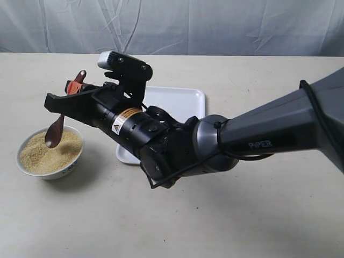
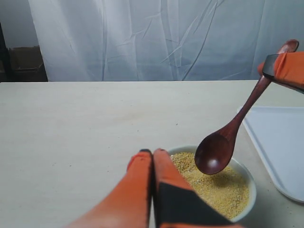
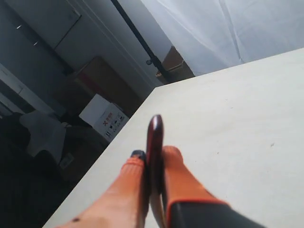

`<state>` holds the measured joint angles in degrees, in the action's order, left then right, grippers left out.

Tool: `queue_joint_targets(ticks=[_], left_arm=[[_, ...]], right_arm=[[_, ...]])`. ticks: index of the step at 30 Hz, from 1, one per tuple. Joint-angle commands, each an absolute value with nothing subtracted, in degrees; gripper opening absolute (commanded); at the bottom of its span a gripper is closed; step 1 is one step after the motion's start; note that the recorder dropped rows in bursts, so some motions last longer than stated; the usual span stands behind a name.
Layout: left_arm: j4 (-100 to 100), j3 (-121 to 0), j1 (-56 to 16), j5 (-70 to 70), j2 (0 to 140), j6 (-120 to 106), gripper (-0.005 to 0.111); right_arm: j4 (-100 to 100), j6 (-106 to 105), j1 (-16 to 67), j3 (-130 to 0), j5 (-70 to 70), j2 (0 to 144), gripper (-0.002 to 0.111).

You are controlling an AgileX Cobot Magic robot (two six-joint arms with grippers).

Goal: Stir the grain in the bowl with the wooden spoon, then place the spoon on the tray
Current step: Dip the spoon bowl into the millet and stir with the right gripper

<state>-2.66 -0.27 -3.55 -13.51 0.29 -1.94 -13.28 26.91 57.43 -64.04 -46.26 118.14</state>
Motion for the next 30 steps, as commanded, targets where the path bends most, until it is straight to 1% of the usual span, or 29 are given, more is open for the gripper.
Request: queue_joint_targets(ticks=[1,9,15,25,30], left_arm=[[-2.2,0.0,-3.6,-13.4,0.0,-1.6,0.0],[-2.2,0.0,-3.6,-13.4,0.0,-1.6,0.0],[-2.2,0.0,-3.6,-13.4,0.0,-1.6,0.0],[-2.2,0.0,-3.6,-13.4,0.0,-1.6,0.0],[-2.2,0.0,-3.6,-13.4,0.0,-1.6,0.0]], right_arm=[[-12.7,25.0,56.6,-64.3,-49.0,116.9,-0.001],[-11.6,17.7,56.6,-64.5,-40.2,117.2,-0.001],[-11.2,18.1,56.7,-64.5,-39.3,119.6,-0.001],[-10.1,26.8,56.7,-64.5,-39.4,120.4,-0.001],[-9.6,28.0,56.7,-64.5,-43.2,119.3,-0.001]])
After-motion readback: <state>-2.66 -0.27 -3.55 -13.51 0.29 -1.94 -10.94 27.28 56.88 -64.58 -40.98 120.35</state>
